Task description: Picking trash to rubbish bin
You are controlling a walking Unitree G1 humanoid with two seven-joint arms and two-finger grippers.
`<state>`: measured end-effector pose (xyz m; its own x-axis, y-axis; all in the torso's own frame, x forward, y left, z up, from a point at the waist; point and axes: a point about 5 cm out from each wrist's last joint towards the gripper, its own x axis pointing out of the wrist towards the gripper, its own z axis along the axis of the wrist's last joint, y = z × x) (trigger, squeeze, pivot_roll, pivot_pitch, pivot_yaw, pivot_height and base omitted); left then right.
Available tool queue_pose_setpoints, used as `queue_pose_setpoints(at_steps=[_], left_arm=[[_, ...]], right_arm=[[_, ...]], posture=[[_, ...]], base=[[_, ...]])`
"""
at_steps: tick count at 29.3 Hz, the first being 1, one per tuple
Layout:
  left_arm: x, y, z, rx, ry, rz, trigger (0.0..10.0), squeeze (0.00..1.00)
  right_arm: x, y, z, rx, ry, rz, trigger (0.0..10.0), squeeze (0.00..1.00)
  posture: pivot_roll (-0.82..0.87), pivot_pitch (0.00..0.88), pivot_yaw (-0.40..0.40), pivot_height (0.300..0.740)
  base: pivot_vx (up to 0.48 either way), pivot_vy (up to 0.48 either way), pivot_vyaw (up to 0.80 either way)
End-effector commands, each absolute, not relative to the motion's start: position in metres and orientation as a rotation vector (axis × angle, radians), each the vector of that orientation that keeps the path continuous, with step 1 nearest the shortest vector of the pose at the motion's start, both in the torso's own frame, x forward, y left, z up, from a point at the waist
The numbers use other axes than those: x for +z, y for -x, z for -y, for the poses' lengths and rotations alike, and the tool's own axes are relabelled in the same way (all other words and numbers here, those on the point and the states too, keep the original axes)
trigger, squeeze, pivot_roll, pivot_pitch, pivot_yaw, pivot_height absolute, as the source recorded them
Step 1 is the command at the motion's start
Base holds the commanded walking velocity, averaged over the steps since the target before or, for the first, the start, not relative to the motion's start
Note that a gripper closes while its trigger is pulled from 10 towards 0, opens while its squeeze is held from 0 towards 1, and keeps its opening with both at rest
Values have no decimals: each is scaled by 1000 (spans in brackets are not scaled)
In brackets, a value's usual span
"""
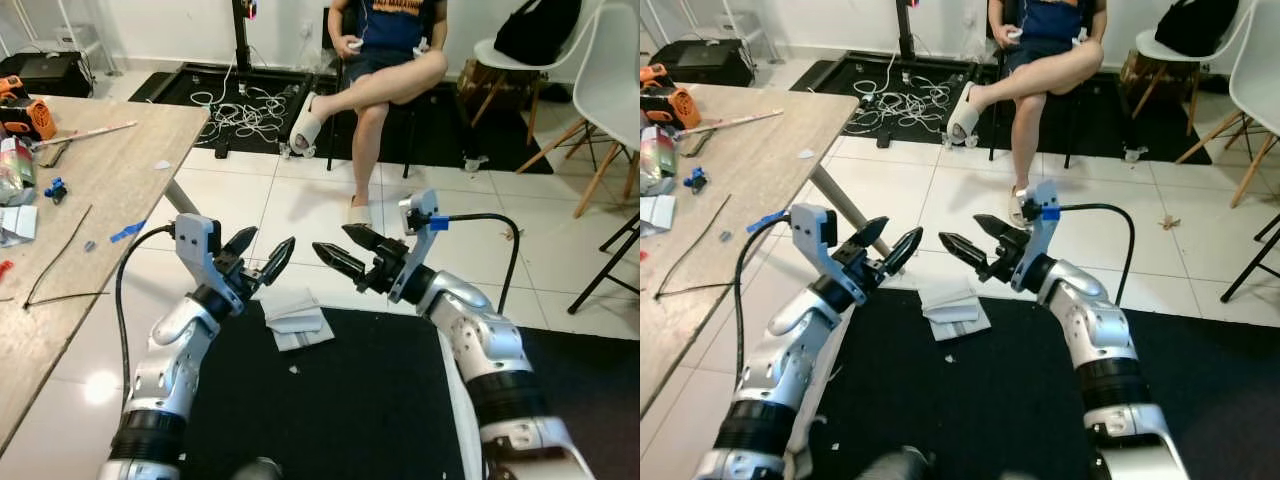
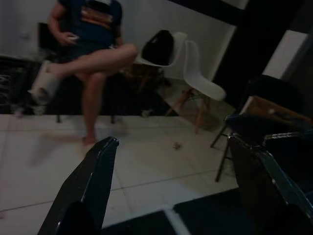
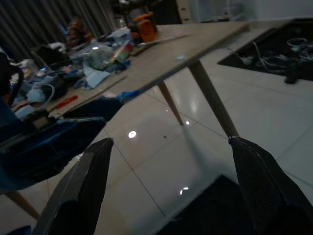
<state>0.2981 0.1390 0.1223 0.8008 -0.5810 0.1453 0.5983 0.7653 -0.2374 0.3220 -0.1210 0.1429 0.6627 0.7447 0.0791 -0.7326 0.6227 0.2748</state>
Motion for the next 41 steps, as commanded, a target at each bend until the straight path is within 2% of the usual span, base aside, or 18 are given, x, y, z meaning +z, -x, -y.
queue_pose_setpoints(at_steps=[1, 14, 41], left_arm=[[123, -297, -141, -641, 269, 67, 10000, 0], [123, -295, -145, -640, 260, 60, 10000, 0], [124, -294, -147, -644, 261, 55, 10000, 0]], right_arm=[[144, -320, 118, 854, -279, -28, 10000, 0], [145, -317, 111, 837, -190, -19, 10000, 0], [145, -316, 109, 828, -194, -15, 10000, 0]], posture=[[16, 0, -20, 740], [36, 0, 1, 740], [41, 0, 5, 740]], base=[[0, 0, 719], [0, 0, 722], [0, 0, 721]])
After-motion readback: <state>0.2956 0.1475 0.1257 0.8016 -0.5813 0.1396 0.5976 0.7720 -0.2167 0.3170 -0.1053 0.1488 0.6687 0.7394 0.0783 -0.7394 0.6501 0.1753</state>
